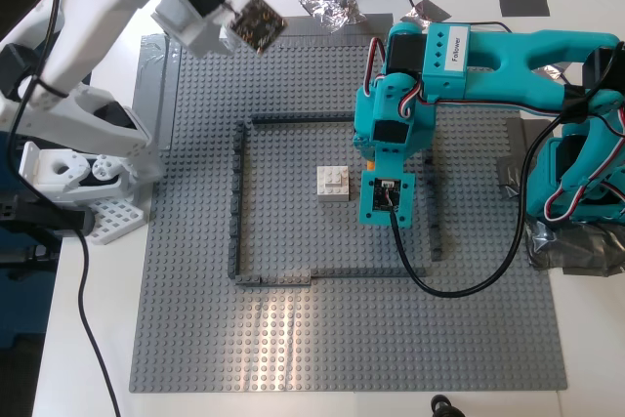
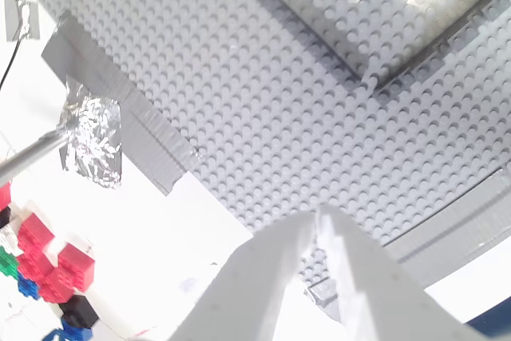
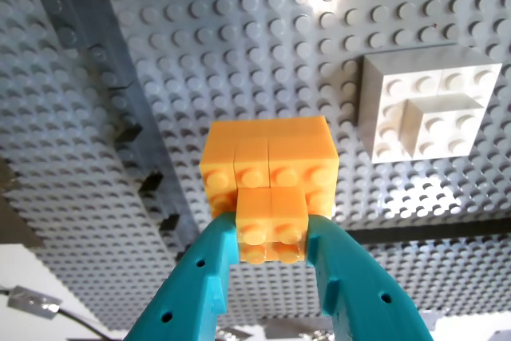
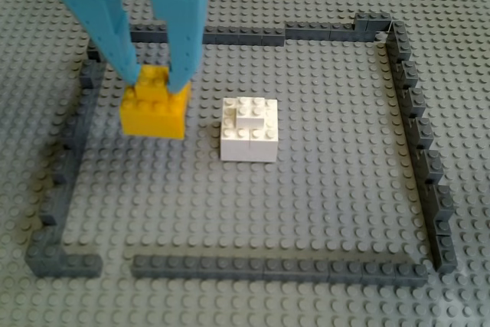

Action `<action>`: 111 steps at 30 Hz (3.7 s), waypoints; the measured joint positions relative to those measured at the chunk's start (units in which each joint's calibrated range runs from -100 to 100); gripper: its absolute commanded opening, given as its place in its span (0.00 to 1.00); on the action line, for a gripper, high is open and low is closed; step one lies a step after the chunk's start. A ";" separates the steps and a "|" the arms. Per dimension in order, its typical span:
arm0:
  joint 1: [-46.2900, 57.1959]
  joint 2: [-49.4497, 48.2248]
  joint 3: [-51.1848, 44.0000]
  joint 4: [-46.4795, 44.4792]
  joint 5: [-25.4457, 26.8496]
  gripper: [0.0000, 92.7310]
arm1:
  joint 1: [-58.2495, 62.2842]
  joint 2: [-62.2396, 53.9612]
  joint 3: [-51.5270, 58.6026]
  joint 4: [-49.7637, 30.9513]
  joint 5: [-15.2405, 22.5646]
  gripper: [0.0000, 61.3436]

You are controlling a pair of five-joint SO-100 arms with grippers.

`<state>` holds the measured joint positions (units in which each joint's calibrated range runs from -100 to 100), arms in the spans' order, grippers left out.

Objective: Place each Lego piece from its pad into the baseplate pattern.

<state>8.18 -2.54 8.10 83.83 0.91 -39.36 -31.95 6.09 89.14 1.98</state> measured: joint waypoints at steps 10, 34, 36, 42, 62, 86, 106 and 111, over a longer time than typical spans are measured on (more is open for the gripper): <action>-0.52 1.94 -0.29 -0.52 0.00 0.00 | -21.45 13.39 -11.32 2.09 -2.59 0.00; -0.96 9.81 -6.15 -0.52 0.05 0.00 | -37.27 16.75 -13.83 -0.08 -2.93 0.00; -0.96 9.89 -6.15 -0.52 0.05 0.00 | -37.36 16.75 -13.64 -1.21 -3.23 0.00; -1.55 9.89 -6.15 -0.52 0.05 0.00 | -37.36 16.75 -13.25 -3.22 -3.47 0.00; -2.07 13.44 -10.34 -0.09 0.05 0.00 | -37.36 18.65 -12.86 -10.62 -2.59 0.00; -2.07 13.95 -10.73 -0.09 0.31 0.03 | -37.36 19.00 -12.09 -12.07 -2.79 0.00; -1.78 13.95 -10.73 2.52 0.31 0.18 | -37.36 19.00 -12.09 -12.07 -2.39 0.00; -0.59 13.95 -10.73 2.61 0.31 0.18 | -37.36 19.00 -11.51 -12.07 -2.39 0.00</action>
<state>7.58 11.41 -2.63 86.43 1.23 -76.73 -12.95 -5.42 77.07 -0.42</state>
